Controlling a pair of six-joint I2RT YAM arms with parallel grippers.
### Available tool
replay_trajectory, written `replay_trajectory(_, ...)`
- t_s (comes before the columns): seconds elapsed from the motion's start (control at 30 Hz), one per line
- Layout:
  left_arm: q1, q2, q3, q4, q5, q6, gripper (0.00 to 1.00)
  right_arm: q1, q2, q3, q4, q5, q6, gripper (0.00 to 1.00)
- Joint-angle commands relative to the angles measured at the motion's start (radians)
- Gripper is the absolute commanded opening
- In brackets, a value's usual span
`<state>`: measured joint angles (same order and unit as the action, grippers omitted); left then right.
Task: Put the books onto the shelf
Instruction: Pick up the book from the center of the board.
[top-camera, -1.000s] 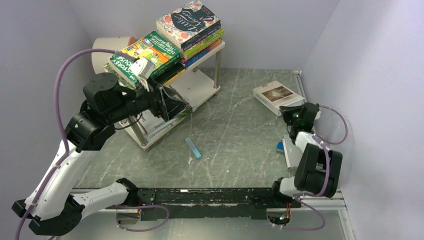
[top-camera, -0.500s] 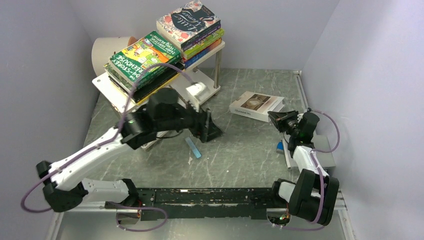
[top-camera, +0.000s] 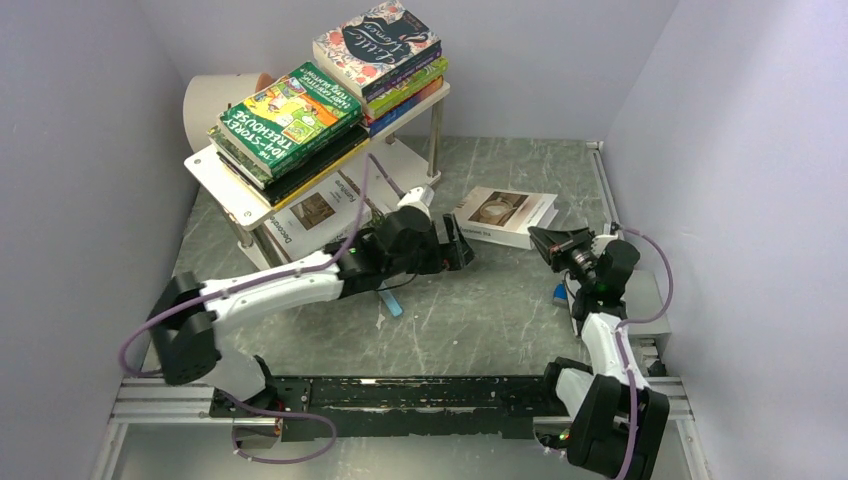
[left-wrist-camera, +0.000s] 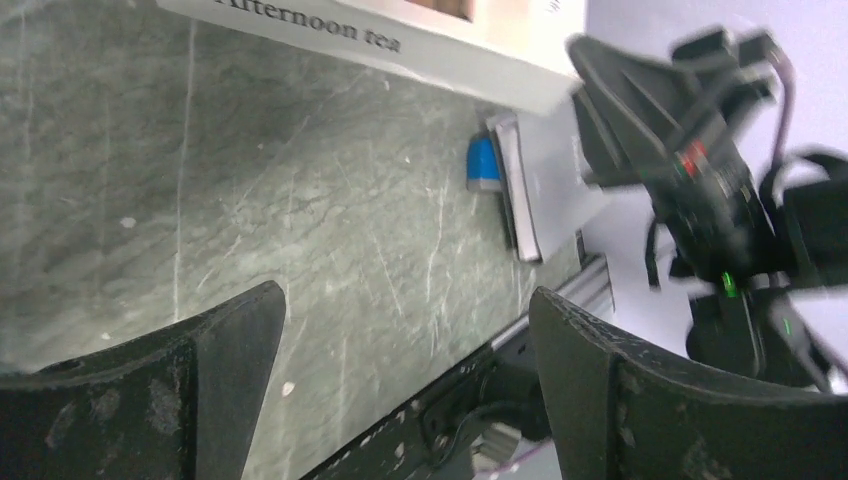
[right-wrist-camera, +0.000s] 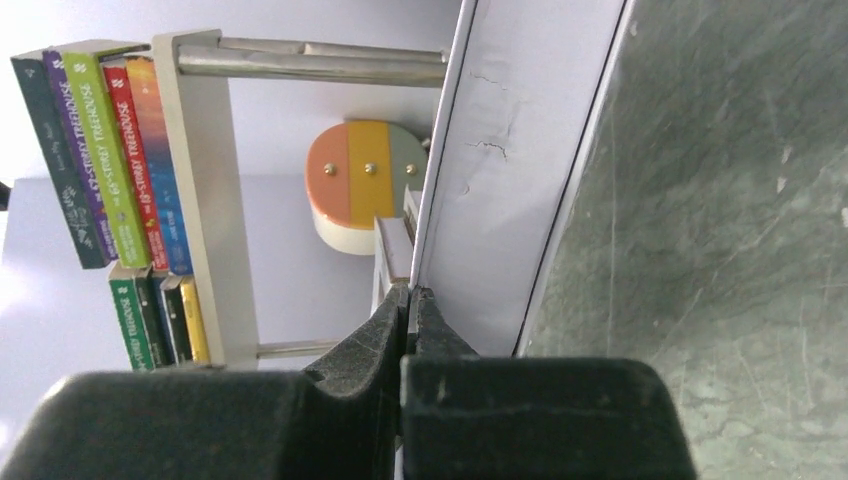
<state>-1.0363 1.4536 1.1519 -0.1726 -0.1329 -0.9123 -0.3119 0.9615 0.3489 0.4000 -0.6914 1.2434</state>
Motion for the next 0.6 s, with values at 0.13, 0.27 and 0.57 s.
replay_trajectory(0.13, -0.007, 0.217, 0.12, 0.081, -0.236, -0.312, 0.97, 0.007, -0.087, -0.082, 0.17, -0.081, 0.169, 0.0)
replay_trajectory(0.27, -0.004, 0.255, 0.078, 0.16, -0.307, -0.438, 0.97, 0.009, -0.089, -0.12, 0.258, -0.094, 0.245, 0.0)
replay_trajectory(0.57, 0.002, 0.325, 0.116, 0.208, -0.401, -0.574, 0.97, 0.013, -0.097, -0.151, 0.341, -0.115, 0.344, 0.0)
